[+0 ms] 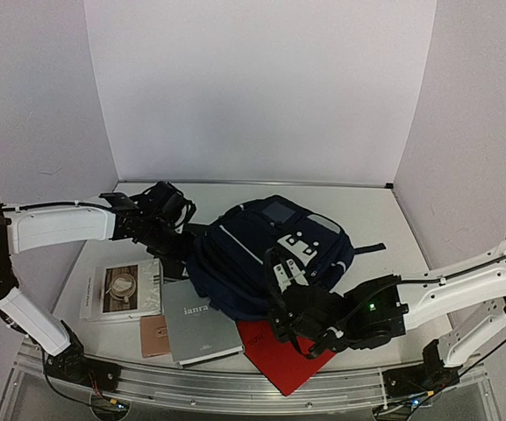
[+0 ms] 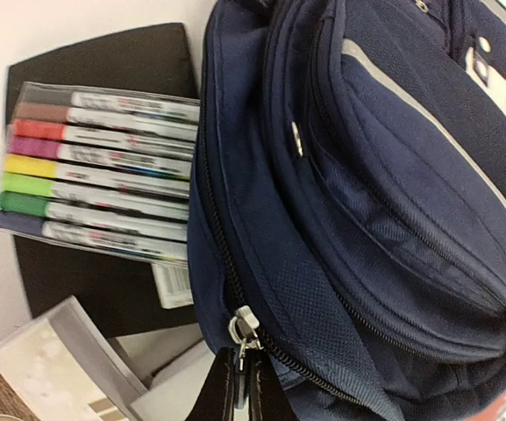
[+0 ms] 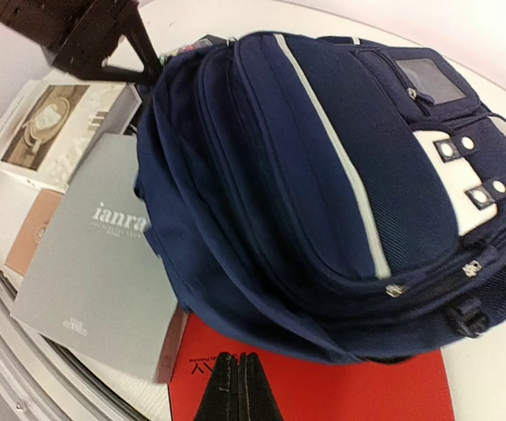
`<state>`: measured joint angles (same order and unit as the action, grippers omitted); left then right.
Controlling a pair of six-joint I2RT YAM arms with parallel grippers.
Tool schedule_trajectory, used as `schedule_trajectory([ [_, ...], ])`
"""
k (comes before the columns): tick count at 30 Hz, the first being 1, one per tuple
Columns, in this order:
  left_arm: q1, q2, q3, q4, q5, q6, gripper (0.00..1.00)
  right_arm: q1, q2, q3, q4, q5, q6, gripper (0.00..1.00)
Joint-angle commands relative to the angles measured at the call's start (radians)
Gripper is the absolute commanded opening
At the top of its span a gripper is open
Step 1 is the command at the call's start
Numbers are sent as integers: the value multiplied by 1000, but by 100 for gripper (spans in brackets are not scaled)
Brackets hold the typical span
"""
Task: Pack the student bag
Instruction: Unzip the student bag at the center of the board.
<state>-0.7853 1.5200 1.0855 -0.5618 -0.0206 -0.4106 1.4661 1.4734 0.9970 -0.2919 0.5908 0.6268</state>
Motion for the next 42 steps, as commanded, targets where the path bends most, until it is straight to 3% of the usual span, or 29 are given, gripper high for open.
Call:
schedule_trajectory([
  [1, 0, -32, 17, -40, -99, 96, 0, 6, -12, 24, -74, 41, 0, 0],
  [3, 0, -53, 3, -9, -15, 118, 0, 5, 2, 49, -72, 45, -9, 1],
  [7, -1, -115, -41, 50, 153, 141, 0, -5, 53, 127, -70, 41, -29, 28],
  [14, -2, -177, -66, 101, 344, 130, 0, -136, 120, 172, 30, -185, -149, 56],
  [19, -2, -170, -64, 97, 368, 121, 0, -173, 184, 238, 65, -271, -252, 69],
  [23, -2, -158, -59, 99, 377, 118, 0, -194, 234, 294, 78, -307, -303, 71],
  [28, -2, -153, -57, 97, 386, 119, 0, -221, 312, 349, 80, -316, -343, 62],
  [36, -2, -163, -62, 85, 345, 125, 0, -224, 341, 389, 82, -303, -367, 1],
  [42, 32, -160, -63, 59, 192, 112, 0, -217, 242, 285, 80, -330, -336, 0],
])
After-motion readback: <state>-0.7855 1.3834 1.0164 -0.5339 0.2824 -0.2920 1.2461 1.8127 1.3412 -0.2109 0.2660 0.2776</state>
